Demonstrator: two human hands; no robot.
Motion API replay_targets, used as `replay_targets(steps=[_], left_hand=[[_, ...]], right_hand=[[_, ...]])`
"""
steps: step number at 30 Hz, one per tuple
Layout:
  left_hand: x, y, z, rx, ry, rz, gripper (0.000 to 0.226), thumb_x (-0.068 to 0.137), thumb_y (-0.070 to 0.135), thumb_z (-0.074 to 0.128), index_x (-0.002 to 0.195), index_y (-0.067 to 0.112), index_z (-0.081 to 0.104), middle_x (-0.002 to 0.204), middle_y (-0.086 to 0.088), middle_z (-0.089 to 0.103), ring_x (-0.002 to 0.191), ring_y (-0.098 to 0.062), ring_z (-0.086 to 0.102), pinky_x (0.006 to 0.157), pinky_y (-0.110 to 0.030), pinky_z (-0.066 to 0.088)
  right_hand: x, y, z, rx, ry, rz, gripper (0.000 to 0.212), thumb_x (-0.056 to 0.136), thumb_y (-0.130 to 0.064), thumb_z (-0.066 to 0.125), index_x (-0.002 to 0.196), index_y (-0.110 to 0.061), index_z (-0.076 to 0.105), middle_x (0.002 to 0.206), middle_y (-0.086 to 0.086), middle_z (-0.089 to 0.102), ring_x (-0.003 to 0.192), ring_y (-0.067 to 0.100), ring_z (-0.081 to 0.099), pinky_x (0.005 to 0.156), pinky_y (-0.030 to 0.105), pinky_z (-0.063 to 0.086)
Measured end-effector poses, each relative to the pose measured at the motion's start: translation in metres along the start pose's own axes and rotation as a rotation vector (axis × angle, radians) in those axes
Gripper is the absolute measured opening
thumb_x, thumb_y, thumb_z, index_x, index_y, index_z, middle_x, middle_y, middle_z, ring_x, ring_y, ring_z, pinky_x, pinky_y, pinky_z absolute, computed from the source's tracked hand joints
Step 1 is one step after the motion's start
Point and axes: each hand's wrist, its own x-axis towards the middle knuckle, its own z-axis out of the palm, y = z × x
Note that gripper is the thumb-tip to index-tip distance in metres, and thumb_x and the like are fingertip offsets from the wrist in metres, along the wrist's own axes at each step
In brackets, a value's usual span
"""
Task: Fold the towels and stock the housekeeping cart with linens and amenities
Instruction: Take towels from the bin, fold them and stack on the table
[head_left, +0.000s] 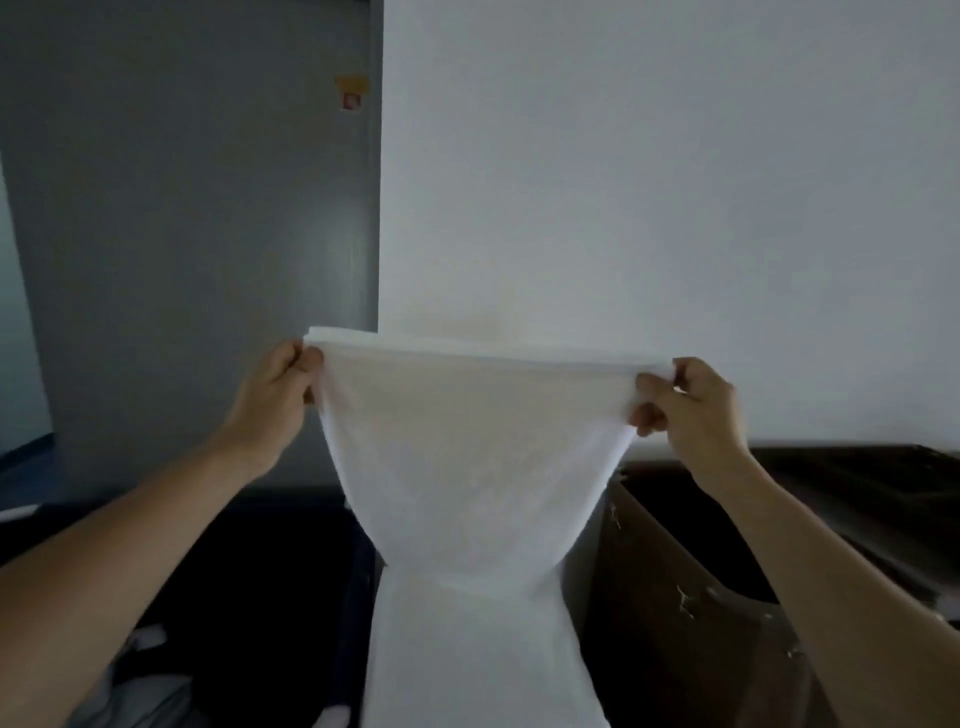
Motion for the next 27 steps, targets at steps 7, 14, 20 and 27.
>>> replay_targets(steps=[7,14,20,27], left_hand=[[-0.123,-0.071,-0.012,0.029,-0.106,-0.293,0.025,0.104,0.02,0.046,0.095,0.013,0.067,0.092,-0.004,0.069,0.086,-0.02,0.065,0.073,-0.029,0.051],[-0.159,-0.135,-0.013,0.11,-0.179,-0.455,0.028,0.101,0.026,0.047,0.088,0.016,0.07,0.088,-0.011,0.069,0.084,-0.03,0.066,0.076,-0.044,0.054],[-0.133,-0.189,0.003,0.169,-0.251,-0.509,0.031,0.1,0.026,0.045,0.088,0.005,0.065,0.084,-0.015,0.065,0.077,-0.03,0.063,0.067,-0.039,0.051],[-0.022,-0.286,0.067,0.249,-0.205,-0.562,0.027,0.096,0.024,0.047,0.089,0.002,0.061,0.091,-0.02,0.061,0.082,-0.032,0.057,0.074,-0.045,0.046]], right_hand=[[-0.103,0.065,-0.028,-0.239,-0.222,0.177,0.025,0.089,-0.02,0.071,0.082,0.001,0.059,0.059,0.006,0.054,0.058,0.02,0.049,0.058,0.031,0.038],[-0.135,0.106,-0.027,-0.156,-0.37,0.355,0.012,0.088,-0.004,0.067,0.078,0.002,0.063,0.059,-0.003,0.055,0.057,0.013,0.048,0.055,0.022,0.039],[-0.106,0.151,0.012,-0.188,-0.36,0.455,0.021,0.085,-0.002,0.065,0.066,-0.012,0.066,0.069,0.002,0.064,0.071,0.022,0.058,0.064,0.033,0.046],[-0.008,0.238,0.105,-0.167,-0.174,0.561,0.008,0.081,-0.013,0.068,0.079,-0.005,0.07,0.09,0.014,0.067,0.086,0.03,0.064,0.078,0.041,0.052]])
